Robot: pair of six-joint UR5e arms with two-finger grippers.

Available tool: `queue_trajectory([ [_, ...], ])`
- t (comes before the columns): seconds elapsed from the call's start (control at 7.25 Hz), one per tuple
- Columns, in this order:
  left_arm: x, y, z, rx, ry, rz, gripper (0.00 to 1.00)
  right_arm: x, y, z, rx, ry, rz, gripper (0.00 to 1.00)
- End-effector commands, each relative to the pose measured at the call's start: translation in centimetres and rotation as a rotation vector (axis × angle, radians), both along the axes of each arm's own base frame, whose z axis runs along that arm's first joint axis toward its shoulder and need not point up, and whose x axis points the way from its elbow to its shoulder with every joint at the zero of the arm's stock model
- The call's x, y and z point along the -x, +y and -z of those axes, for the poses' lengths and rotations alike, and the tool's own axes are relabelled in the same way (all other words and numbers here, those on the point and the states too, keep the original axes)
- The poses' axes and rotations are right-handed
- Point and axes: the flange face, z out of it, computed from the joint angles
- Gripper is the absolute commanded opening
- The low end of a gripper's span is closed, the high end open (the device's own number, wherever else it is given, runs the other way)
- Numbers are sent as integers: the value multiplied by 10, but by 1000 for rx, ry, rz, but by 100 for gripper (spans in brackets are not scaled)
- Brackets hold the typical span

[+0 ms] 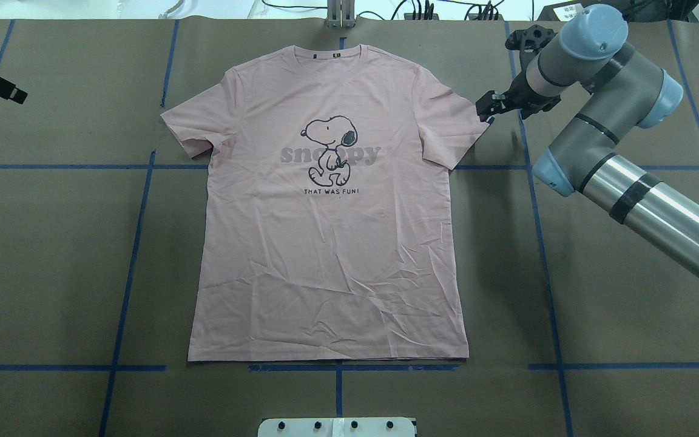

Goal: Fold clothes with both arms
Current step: 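Move the right gripper to the shirt sleeve nearest it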

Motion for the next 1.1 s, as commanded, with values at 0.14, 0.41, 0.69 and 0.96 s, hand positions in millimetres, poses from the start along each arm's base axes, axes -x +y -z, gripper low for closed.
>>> queue_trajectory([
  [0.14,0,0,1,-7,4,2,100,28,-10,4,-4,36,-6,96],
  [0.41,0,3,-1,-13,5,-6,100,28,-10,3,-3,38,-7,93],
  [0.69,0,3,-1,-16,6,-5,100,29,-12,2,-1,40,-4,91],
  [0.96,0,3,0,-17,9,-7,100,29,-14,6,-3,37,-6,66],
])
